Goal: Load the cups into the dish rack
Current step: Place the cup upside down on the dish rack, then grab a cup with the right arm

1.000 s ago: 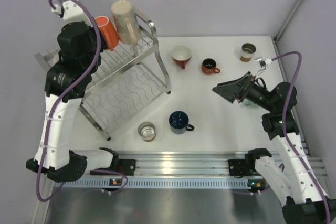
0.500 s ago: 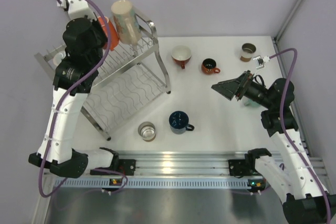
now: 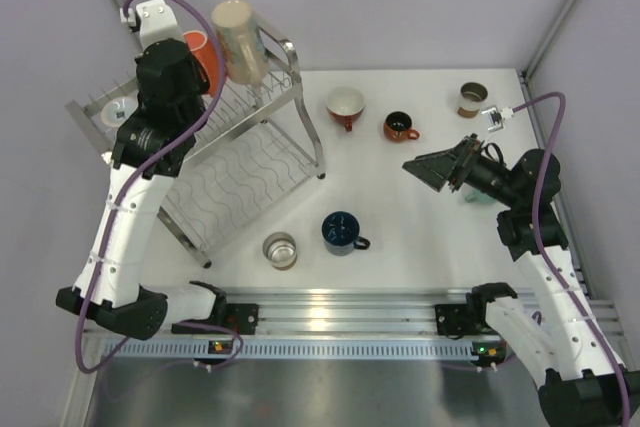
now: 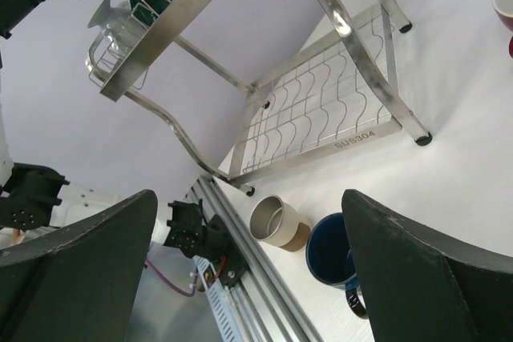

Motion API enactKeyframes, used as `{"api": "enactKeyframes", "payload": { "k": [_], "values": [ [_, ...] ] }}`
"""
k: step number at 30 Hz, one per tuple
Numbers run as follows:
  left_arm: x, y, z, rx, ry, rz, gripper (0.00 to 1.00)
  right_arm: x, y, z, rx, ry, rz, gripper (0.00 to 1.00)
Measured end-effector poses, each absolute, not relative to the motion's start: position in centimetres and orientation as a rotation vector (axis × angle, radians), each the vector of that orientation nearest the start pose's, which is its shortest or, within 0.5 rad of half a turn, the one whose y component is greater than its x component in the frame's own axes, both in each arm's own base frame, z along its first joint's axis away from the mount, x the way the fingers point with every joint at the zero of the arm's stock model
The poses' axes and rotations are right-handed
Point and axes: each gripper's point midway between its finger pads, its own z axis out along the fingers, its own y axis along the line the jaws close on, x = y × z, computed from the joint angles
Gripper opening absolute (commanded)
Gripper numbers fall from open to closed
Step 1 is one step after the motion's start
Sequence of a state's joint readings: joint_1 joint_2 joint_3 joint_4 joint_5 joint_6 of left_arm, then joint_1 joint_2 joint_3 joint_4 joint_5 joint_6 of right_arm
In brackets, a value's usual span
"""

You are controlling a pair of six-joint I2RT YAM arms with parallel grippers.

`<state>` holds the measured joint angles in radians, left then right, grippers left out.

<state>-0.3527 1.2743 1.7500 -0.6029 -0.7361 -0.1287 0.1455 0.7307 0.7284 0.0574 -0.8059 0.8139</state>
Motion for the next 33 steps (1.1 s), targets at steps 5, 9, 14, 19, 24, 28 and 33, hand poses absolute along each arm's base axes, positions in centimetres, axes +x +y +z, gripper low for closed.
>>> {"api": "enactKeyframes", "payload": {
  "k": [5, 9, 14, 19, 24, 28, 33],
  "values": [
    [34.1, 0.4, 46.2, -0.390, 1.643, 0.320, 0.00, 22.0, 18.1, 33.0, -0.151, 1.693, 1.342, 0.99],
    [33.4, 1.0, 46.2, -0.405, 1.643, 0.341, 0.00, 22.0, 18.1, 33.0, -0.151, 1.694, 1.343, 0.99],
    [33.3, 0.9, 46.4, -0.404, 1.640, 0.319, 0.00, 22.0, 18.1, 33.0, -0.151, 1.694, 1.342, 0.99],
    [33.7, -0.4, 46.4, -0.360, 1.651, 0.244, 0.01, 22.0, 18.1, 33.0, -0.153, 1.693, 1.341, 0.99],
    [33.8, -1.8, 47.9, -0.310, 1.631, 0.139, 0.04, 22.0, 18.1, 33.0, -0.154, 1.693, 1.340, 0.99],
    [33.3, -3.5, 49.2, -0.251, 1.611, 0.021, 0.19, 22.0, 18.1, 32.9, -0.161, 1.691, 1.333, 0.99],
    [33.0, -6.9, 49.6, -0.135, 1.619, -0.169, 0.37, 22.1, 18.0, 32.4, -0.168, 1.707, 1.309, 0.99]
  ]
}}
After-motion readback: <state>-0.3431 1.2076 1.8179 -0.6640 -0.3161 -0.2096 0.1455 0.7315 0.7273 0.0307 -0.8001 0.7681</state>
